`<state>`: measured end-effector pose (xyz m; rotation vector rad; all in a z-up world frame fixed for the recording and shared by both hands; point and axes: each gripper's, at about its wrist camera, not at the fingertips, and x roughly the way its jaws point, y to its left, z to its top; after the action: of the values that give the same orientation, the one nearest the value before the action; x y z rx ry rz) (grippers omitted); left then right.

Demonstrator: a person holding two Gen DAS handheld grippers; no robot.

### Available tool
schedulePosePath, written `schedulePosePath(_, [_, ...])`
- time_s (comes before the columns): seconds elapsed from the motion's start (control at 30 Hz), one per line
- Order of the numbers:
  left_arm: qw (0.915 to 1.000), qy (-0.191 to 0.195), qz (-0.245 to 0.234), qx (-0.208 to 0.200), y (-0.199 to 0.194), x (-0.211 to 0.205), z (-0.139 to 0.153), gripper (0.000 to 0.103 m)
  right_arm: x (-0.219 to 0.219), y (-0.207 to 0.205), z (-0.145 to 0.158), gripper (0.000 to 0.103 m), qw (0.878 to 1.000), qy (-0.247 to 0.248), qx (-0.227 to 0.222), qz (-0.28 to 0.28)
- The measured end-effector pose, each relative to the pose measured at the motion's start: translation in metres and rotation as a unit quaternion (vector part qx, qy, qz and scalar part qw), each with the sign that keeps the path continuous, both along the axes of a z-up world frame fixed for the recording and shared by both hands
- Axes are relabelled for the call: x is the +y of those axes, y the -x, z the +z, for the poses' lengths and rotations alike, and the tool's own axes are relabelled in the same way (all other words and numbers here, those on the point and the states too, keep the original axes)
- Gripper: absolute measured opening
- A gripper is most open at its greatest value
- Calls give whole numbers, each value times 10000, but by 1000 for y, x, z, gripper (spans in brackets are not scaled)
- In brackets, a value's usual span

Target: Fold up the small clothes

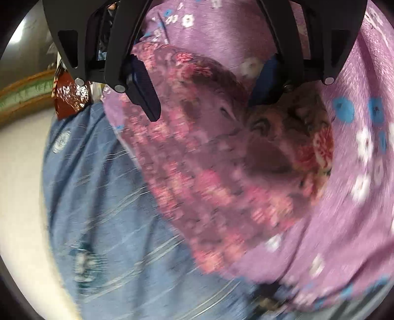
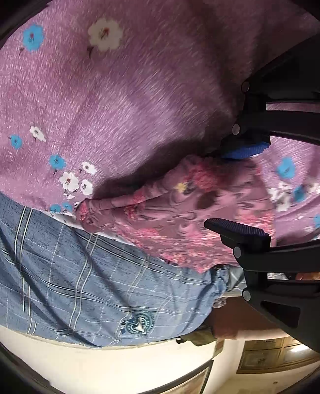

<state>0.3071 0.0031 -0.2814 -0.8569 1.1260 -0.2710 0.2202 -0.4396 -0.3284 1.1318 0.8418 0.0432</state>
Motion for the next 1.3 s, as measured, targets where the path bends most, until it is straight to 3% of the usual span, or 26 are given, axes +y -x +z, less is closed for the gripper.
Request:
schedulePosePath(0.07, [9997, 187, 129, 106, 5, 8, -14, 71, 2, -2, 1, 51, 9999, 14, -54, -107])
schedulePosePath(0.1, [9995, 228, 204, 59, 7, 11, -15, 64, 3, -2, 2, 50, 9998, 29, -86, -149])
schedulePosePath(0.13, [9994, 205, 270, 32, 8, 13, -15, 46, 5, -2, 3, 46, 9997, 150, -107, -145])
schedulePosePath(0.17, [9994, 139, 316, 19, 8, 15, -13, 35, 8, -3, 4, 24, 9995, 289, -88, -136])
schedulePosePath(0.2, [9994, 23, 340, 33, 7, 17, -12, 17, 10, -4, 6, 11, 9987, 498, -29, -111])
schedulePosePath(0.33, [9989, 8, 426, -188, 13, 21, -1, 3, 13, 2, 19, 9, 9956, 891, -204, -182])
schedulePosePath(0.47, [9970, -94, 378, -674, 30, 19, 26, 3, 24, 19, 51, 7, 9844, 1596, -691, -280])
schedulePosePath(0.63, [9955, -219, 167, -907, 61, 25, 53, 3, 32, 59, 79, 7, 9752, 1960, -983, -302])
schedulePosePath(0.73, [9939, -659, -244, -853, 85, 16, 49, 3, 33, 83, 89, 7, 9710, 2147, -1004, -303])
schedulePosePath(0.83, [9963, -751, -315, -257, 90, 22, 13, 10, 33, 80, 74, 15, 9692, 2412, -463, 177])
schedulePosePath(0.9, [9990, -205, -128, 382, 92, 42, -18, 12, 27, 73, 54, 28, 9610, 2729, 376, 224])
schedulePosePath(0.97, [9991, 100, 25, 422, 100, 58, -20, 18, 12, 75, 46, 31, 9619, 2644, 690, -13])
schedulePosePath(1.03, [9997, -102, 147, 153, 109, 76, -2, 19, -7, 90, 59, 32, 9671, 2450, 419, -539])
schedulePosePath(1.1, [9986, -325, 300, -287, 114, 95, 24, 21, -13, 107, 85, 32, 9544, 2796, -123, -1035])
schedulePosePath(1.13, [9973, -379, 402, -483, 116, 102, 35, 28, -13, 111, 94, 32, 9499, 2889, -377, -1130])
schedulePosePath(1.23, [9897, -691, 684, -1049, 115, 114, 65, 46, 7, 104, 107, 32, 9512, 2811, -983, -810])
schedulePosePath(1.3, [9864, -866, 562, -1283, 107, 104, 73, 46, 36, 86, 108, 30, 9519, 2850, -1095, -265])
